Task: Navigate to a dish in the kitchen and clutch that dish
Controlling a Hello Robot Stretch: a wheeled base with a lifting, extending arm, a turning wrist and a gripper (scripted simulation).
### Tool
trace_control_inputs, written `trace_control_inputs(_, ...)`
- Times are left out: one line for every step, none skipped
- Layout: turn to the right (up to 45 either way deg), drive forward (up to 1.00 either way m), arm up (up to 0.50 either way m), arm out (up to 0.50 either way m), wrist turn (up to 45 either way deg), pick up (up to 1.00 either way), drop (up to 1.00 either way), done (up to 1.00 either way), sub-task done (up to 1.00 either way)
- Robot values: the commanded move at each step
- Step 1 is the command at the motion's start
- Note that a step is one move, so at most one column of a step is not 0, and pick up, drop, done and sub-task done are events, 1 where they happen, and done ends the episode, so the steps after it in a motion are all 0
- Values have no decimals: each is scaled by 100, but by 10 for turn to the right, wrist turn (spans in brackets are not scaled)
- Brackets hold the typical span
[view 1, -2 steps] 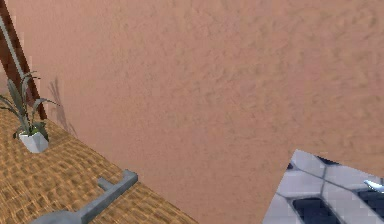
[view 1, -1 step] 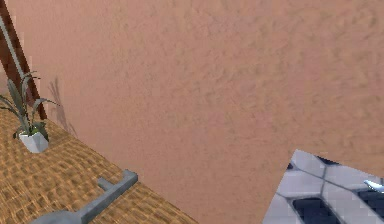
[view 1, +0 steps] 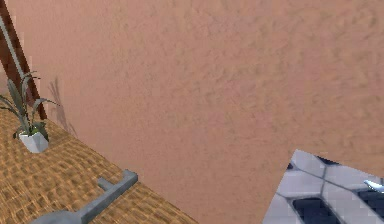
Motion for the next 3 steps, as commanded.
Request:
trace_control_inputs(0, 0, 0, 30, 0, 0, 0, 0, 0)
trace_control_inputs(0, 0, 0, 0, 450, 0, 0, 0, 0)
trace_control_inputs(0, 0, 0, 0, 450, 0, 0, 0, 0)
